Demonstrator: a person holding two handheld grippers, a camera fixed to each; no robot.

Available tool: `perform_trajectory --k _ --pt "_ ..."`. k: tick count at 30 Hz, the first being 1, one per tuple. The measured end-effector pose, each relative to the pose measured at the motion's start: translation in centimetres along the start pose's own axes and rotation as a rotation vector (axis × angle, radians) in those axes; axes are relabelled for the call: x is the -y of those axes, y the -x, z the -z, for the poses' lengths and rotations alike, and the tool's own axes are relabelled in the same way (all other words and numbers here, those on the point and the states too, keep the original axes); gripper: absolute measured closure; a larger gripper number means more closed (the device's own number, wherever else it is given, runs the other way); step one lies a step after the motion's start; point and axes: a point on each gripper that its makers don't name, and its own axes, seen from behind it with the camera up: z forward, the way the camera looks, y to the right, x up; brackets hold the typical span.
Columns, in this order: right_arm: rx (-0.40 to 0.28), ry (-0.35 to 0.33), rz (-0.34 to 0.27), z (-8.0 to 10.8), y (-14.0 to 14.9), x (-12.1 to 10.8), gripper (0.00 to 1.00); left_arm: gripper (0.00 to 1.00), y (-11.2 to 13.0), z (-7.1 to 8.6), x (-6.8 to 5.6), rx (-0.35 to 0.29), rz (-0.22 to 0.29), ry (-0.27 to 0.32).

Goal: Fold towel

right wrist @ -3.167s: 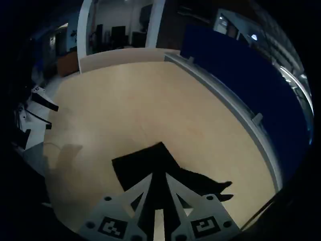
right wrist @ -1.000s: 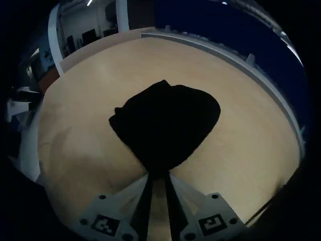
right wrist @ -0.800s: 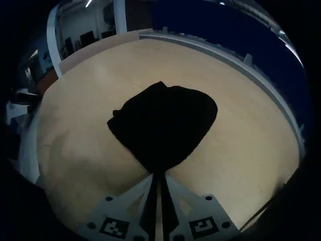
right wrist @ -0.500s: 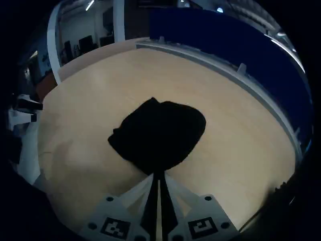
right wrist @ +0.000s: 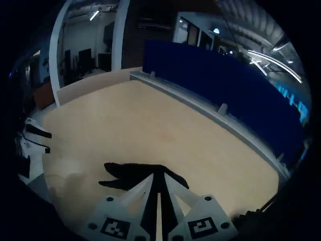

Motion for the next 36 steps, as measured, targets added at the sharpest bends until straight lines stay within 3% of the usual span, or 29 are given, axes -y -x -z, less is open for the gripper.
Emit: perform_trajectory --k 11,20,36 --pt "-0.024 0.062 0.002 4.2 -1.9 -4.4 0.97 0.07 -1.2 0.2 -1.7 -0.019 -0.006 0.026" --pt "-0.039 0.083 -0.042 6.6 -1.9 -8.8 0.97 0.06 -1.2 0.2 -2.2 -0.016 -0.018 0.022" --pt "0.003 0.181 -0.105 11.1 2.2 -22.2 0.97 0.07 -0.8 -0.4 -4.0 0.003 -0.011 0.006"
